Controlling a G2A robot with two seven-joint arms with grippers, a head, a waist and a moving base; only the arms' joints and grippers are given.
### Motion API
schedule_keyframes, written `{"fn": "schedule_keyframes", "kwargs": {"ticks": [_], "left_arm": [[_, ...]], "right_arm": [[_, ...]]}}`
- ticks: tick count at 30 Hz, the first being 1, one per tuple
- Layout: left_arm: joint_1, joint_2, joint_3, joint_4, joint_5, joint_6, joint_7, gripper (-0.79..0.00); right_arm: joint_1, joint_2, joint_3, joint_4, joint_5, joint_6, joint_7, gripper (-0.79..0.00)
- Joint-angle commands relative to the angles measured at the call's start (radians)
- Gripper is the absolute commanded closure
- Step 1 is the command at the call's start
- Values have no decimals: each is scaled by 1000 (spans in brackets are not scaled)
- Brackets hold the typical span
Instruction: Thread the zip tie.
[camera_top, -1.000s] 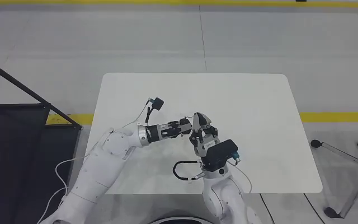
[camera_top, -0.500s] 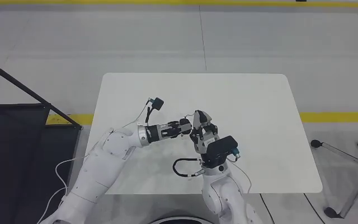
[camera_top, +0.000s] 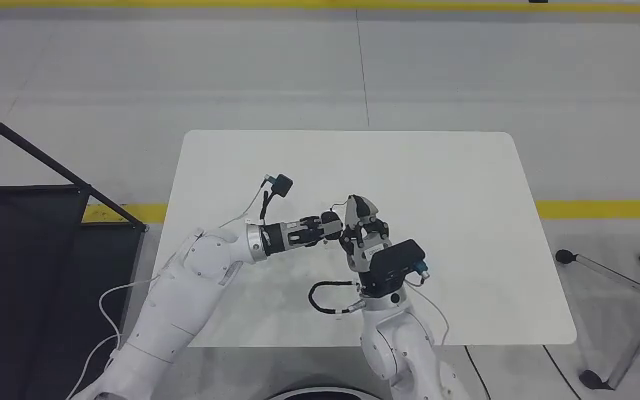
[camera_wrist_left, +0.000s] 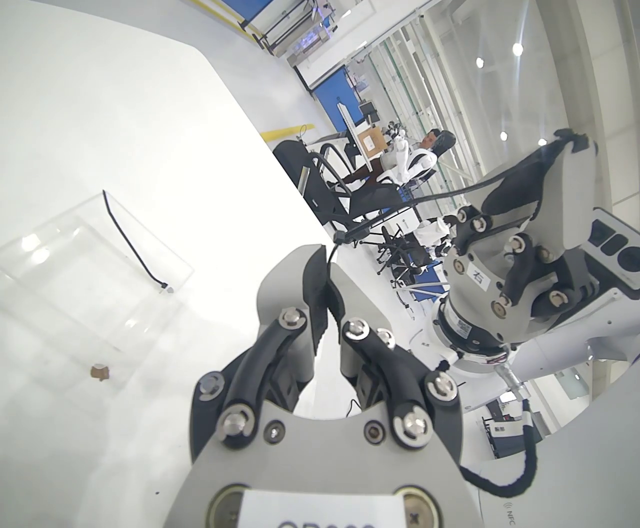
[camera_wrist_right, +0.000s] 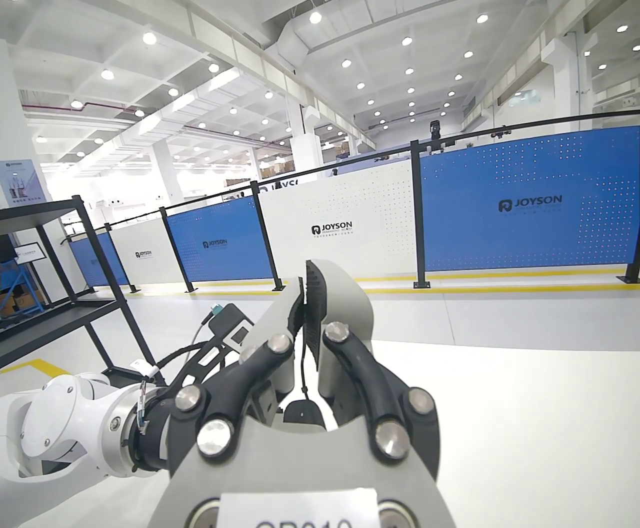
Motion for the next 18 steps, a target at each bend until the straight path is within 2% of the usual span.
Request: {"fn": "schedule_keyframes", "kwargs": {"ticks": [1,18], "left_arm": [[0,0,0,0,0,0,0,0],[0,0,0,0,0,0,0,0]], "right_arm": [[0,-1,0,1,1,3,-1,0],[-6,-3,3,4,-18,-1,9,0]]}}
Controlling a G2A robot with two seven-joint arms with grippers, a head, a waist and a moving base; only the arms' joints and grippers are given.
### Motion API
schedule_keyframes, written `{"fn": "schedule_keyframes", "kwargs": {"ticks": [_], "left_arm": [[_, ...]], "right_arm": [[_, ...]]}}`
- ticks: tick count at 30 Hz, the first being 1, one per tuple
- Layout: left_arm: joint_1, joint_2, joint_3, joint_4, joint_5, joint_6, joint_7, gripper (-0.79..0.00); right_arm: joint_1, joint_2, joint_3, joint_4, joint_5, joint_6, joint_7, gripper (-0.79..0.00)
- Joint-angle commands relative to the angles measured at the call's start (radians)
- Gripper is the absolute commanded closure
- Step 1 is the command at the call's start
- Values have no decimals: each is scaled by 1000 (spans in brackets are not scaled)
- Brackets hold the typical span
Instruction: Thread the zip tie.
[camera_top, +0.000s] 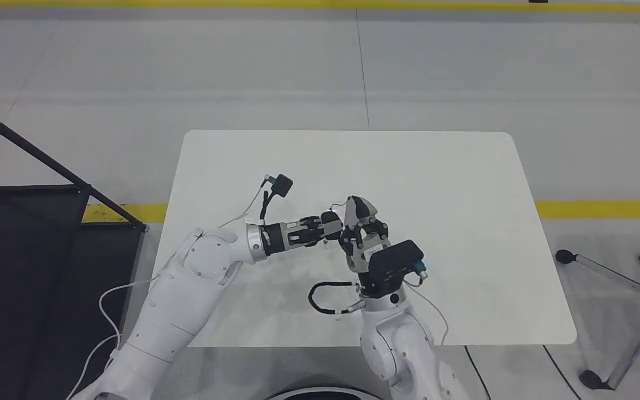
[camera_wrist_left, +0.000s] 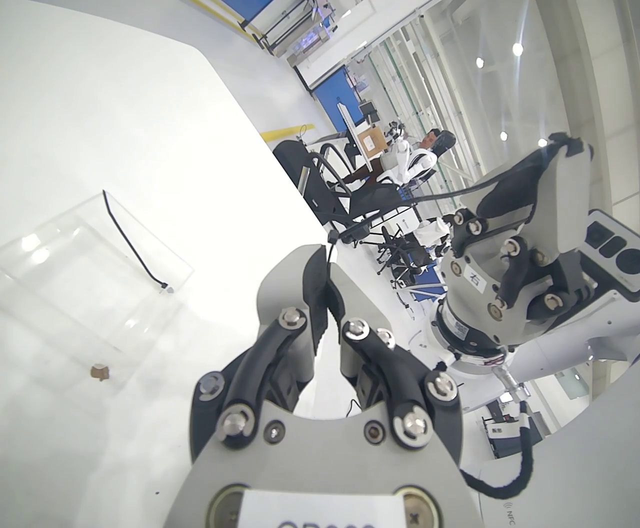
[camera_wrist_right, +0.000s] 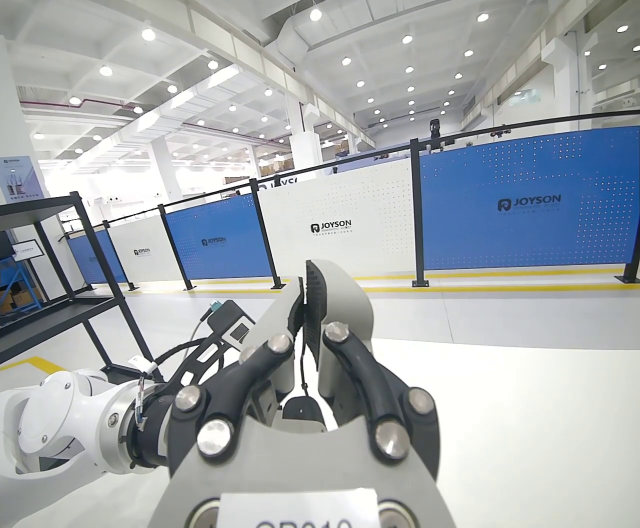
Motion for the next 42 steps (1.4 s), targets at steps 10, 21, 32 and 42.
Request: {"fn": "schedule_keyframes", "kwargs": {"ticks": [10,21,32,42], "left_arm": [[0,0,0,0,0,0,0,0],[0,0,0,0,0,0,0,0],[0,0,0,0,0,0,0,0],[0,0,0,0,0,0,0,0]], "right_arm": [[-19,4,12,0,-27,-17,17,0],[-57,10,33,-17,-56,-19,24,0],[-82,15,46,-28,-85,-12,45,0],[-100,19,60,-33,-89,-16,53,0]]}}
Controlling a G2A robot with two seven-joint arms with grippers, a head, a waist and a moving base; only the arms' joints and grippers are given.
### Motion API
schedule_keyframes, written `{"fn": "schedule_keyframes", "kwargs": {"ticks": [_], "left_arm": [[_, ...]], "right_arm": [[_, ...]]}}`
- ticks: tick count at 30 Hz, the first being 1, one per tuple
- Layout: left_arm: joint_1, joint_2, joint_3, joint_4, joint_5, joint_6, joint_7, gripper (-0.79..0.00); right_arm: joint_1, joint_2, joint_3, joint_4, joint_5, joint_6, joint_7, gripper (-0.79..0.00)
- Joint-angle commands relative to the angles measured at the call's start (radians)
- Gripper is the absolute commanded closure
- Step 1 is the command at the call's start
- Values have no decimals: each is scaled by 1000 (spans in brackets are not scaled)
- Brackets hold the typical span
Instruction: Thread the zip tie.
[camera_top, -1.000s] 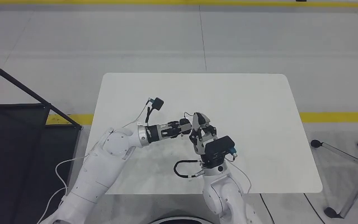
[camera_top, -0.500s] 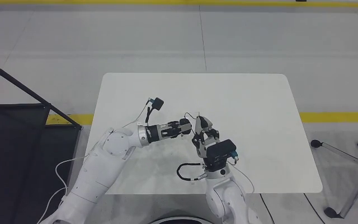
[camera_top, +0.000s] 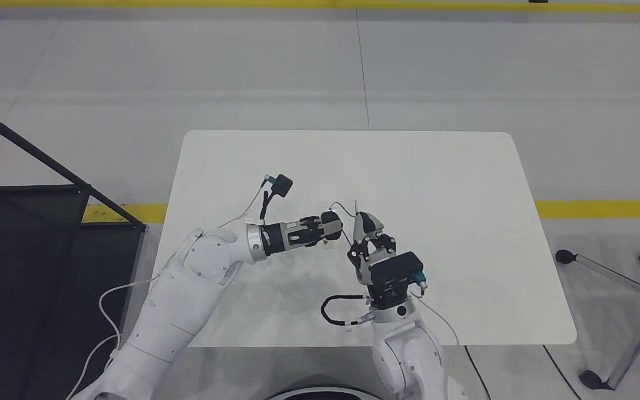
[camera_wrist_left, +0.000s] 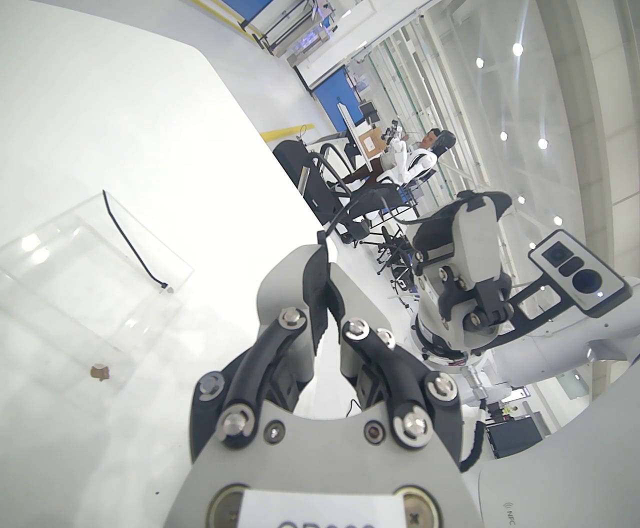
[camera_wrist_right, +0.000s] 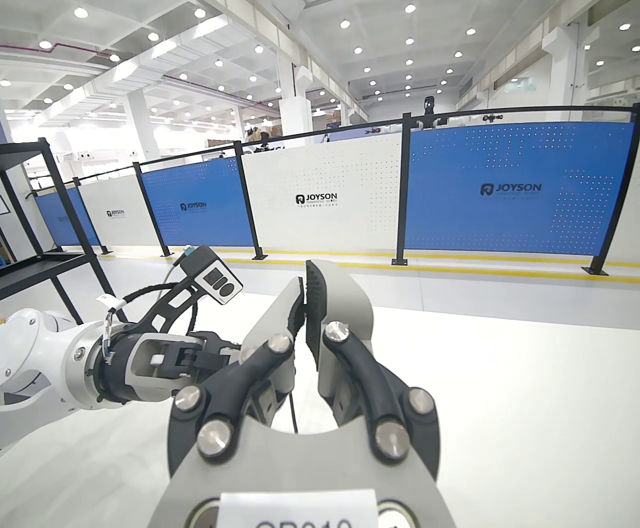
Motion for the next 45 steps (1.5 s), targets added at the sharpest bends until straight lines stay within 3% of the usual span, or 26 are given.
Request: {"fn": "schedule_keyframes", "kwargs": {"ticks": [1,26,32,38,45], "left_arm": [[0,0,0,0,0,0,0,0],[0,0,0,0,0,0,0,0],[0,0,0,0,0,0,0,0],[12,0,9,-23,14,38,19,0],[-9,-1,28,-5,-35,52,-34,0]], "right_arm": [[-3,1,2,1,-5,-2,3,0],[-21,9,10,-11,-57,-4,58,0],[-35,5,9,-34,2,26,-58,0],[-46,4,10,-65,81,-18,-176,0],[6,-4,-27,-31,104,-32,-169,0]]}}
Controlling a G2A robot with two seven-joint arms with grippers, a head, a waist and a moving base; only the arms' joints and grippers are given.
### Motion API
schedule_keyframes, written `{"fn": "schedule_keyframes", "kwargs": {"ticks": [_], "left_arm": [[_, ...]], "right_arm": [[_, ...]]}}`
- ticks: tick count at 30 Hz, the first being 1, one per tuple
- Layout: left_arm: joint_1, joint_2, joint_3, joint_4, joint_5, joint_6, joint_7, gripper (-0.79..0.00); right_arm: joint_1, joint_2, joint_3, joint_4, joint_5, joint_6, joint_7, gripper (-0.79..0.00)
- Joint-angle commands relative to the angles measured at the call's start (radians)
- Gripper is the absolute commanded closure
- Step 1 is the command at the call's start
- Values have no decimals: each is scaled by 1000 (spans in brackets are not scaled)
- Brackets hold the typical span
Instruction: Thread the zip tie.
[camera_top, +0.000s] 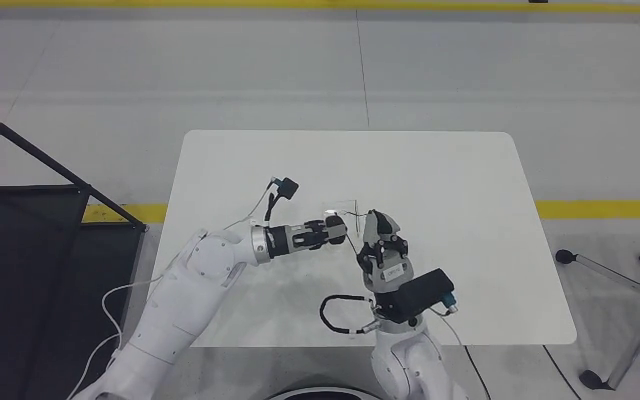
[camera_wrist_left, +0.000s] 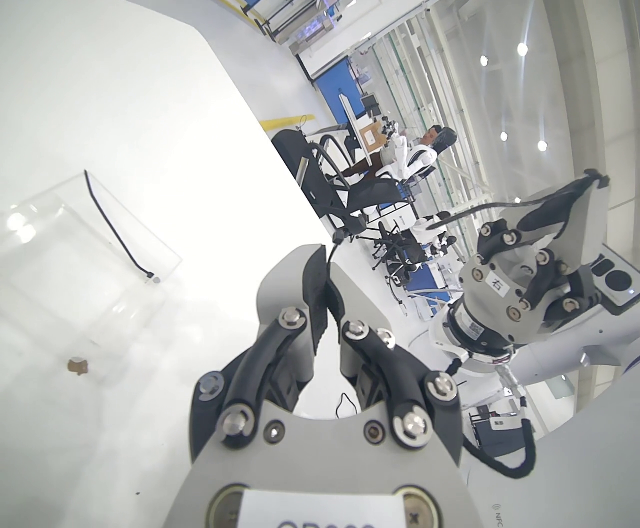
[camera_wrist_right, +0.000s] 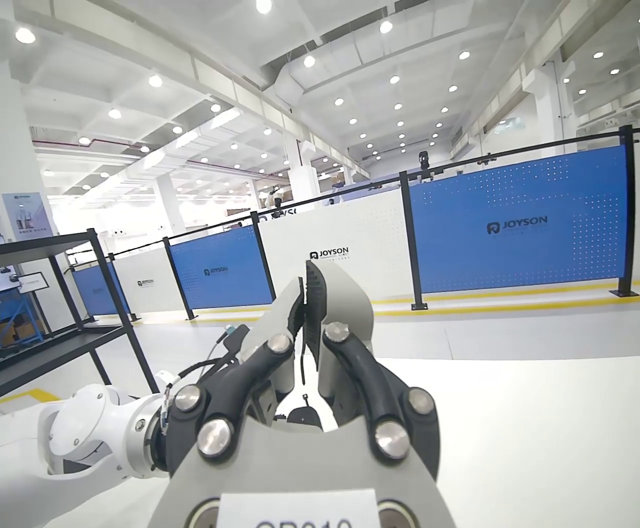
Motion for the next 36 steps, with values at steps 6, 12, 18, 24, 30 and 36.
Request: {"fn": "schedule_keyframes", "kwargs": {"ticks": [6,12,18,24,30,36], "left_arm": [[-8,0,4,9,-11,-3,-8,0],[-8,0,4,9,-11,-3,-8,0],[15,3,3,-27,13,17,16,0],[18,6,1,-30,5,22,21,0],[16,7,3,-28,-2,21,22,0],[14,8,6,-28,-2,24,20,0]], "right_arm": [[20,-3,-8,17,5,10,22,0],[21,-3,-7,20,0,13,34,0],[28,-5,-13,33,-11,23,25,0],[33,-7,-17,48,-18,42,8,0],[38,-9,-15,60,-11,41,7,0],[44,-11,-20,69,-11,38,6,0]]}}
